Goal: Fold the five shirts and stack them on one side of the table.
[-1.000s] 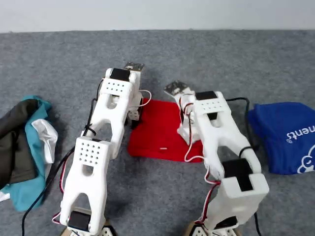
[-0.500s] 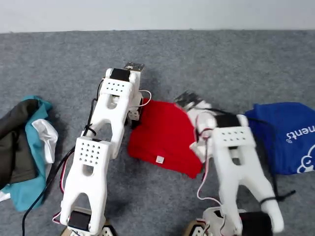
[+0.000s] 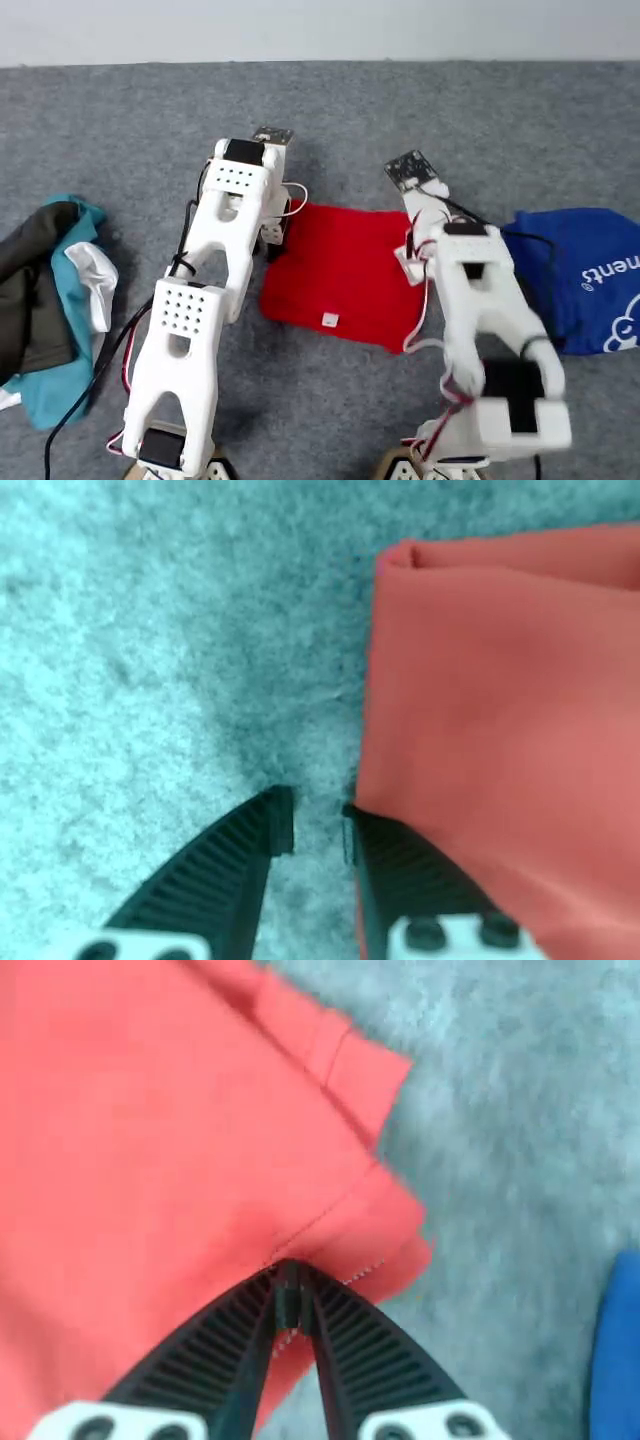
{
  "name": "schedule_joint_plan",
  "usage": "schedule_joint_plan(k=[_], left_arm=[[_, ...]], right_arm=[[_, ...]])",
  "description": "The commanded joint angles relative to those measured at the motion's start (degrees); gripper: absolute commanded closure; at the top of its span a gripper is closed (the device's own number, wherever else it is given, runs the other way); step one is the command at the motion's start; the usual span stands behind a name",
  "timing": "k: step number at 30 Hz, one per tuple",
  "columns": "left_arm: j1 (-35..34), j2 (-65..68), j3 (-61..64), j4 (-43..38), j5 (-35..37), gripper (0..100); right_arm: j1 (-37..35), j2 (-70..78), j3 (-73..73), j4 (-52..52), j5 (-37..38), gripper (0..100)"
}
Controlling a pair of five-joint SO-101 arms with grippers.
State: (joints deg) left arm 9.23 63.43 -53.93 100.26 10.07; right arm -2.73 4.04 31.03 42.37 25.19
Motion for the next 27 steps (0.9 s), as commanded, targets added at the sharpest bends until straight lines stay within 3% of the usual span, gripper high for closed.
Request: schedule_joint_plan(k=[1, 5, 9, 20, 27], left_arm=[[-0.3, -1.7, -2.2, 0.4, 0.8, 90], [-0.2, -7.0, 0.4, 0.4, 0.8, 90], [-0.7, -13.6, 7.3, 0.4, 0.7, 90], [-7.8, -36.0, 21.7, 0.4, 0.4, 90], [-11.3, -38.7, 25.8, 0.4, 0.3, 90]], right_arm=[[0.2, 8.5, -10.5, -1.4, -0.7, 98.9], [-0.2, 15.5, -22.2, -0.4, -0.8, 98.9], [-1.7, 18.4, -30.7, 11.1, -0.7, 98.9], [0.7, 4.6, -33.2, 38.9, -0.9, 97.6], [1.5, 5.9, -33.5, 45.7, -9.9, 72.3]])
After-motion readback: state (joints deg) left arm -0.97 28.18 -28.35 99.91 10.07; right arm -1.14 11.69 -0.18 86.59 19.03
